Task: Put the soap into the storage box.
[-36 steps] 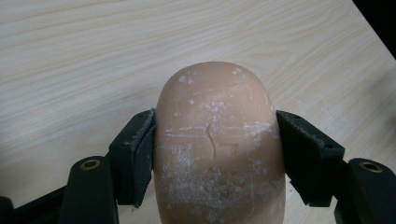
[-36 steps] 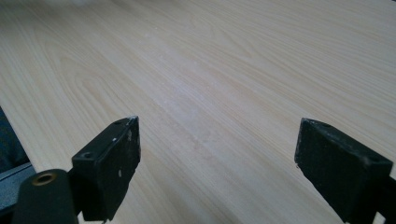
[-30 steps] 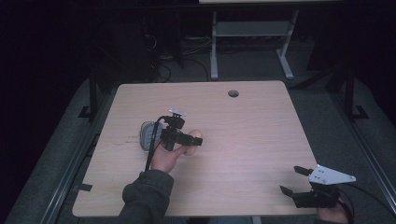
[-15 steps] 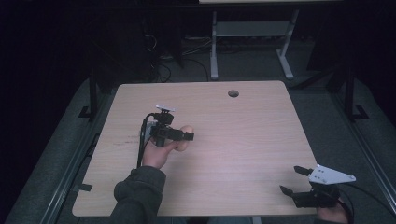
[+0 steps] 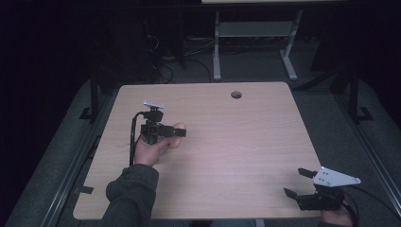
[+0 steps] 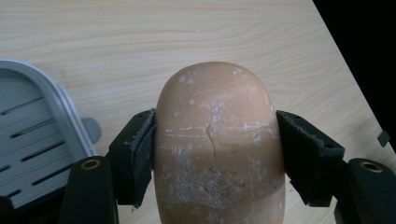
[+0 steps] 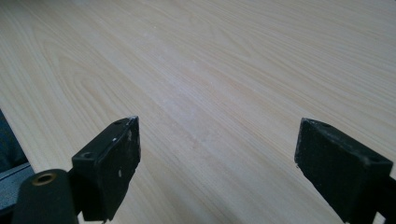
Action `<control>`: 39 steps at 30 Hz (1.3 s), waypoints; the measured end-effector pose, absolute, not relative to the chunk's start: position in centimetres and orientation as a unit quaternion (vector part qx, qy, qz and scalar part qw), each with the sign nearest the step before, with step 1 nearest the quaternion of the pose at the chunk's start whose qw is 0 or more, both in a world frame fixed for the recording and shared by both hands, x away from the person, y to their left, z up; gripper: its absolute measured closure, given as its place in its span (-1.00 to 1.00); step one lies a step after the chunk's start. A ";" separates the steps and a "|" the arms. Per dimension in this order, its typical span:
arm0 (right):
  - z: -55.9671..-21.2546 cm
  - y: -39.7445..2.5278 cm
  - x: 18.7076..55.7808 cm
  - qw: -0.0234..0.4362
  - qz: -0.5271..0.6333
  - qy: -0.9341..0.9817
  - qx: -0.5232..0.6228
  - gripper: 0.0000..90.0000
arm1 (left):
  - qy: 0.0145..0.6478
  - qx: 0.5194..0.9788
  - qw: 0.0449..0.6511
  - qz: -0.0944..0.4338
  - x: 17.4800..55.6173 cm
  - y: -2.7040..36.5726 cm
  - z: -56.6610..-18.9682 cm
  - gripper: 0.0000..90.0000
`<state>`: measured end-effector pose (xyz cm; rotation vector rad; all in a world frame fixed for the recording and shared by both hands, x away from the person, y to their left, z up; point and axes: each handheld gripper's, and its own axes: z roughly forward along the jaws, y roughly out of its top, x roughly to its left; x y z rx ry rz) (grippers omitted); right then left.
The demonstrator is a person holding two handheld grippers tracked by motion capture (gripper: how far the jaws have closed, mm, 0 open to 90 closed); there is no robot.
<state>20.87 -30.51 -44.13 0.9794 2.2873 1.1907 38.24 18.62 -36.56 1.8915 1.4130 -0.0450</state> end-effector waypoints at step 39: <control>-44.2 -30.6 20.9 0.188 0.423 0.814 0.350 -0.69 | 0.604 0.708 0.367 0.001 40.3 24.0 -37.1 -0.28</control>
